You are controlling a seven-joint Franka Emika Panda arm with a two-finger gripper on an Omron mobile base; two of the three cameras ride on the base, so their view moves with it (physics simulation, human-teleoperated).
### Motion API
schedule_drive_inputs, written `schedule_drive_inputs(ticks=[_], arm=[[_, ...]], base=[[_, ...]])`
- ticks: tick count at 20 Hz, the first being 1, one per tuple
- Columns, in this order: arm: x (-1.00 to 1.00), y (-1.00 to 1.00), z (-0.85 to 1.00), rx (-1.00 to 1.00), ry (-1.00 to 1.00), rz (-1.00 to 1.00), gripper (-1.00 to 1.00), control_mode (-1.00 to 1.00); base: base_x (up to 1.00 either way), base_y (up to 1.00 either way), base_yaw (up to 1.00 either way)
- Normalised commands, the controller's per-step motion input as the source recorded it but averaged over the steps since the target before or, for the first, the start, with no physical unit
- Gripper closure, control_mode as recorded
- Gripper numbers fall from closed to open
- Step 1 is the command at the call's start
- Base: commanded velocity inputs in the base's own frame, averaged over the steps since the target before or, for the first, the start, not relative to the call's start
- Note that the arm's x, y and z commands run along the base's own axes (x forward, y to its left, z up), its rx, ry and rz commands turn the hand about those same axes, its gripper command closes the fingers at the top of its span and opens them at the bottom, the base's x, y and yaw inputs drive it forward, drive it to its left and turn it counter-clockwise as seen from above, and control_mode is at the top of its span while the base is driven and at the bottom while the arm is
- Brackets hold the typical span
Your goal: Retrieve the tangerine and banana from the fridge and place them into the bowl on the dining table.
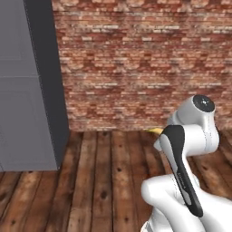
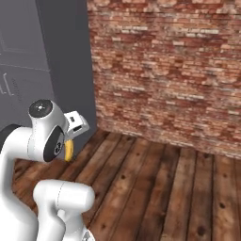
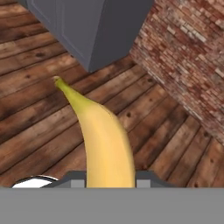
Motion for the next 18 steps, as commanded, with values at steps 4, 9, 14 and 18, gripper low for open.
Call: schedule_drive_inputs(ticks=[4,9,14,18], arm=[[0.0,0.0,0.0,0.0,0.0,0.0,1.0,1.0],[0.0,0.0,0.0,0.0,0.0,0.0,1.0,1.0],[0.0,0.0,0.0,0.0,0.0,0.0,1.0,1.0],[0.0,0.0,0.0,0.0,0.0,0.0,1.0,1.0]], base=[[-0.1,-0.86,0.19],[-0.2,-0.85,0.2],[-0.26,-0.76,0.19],[-0.29,-0.66,0.2]])
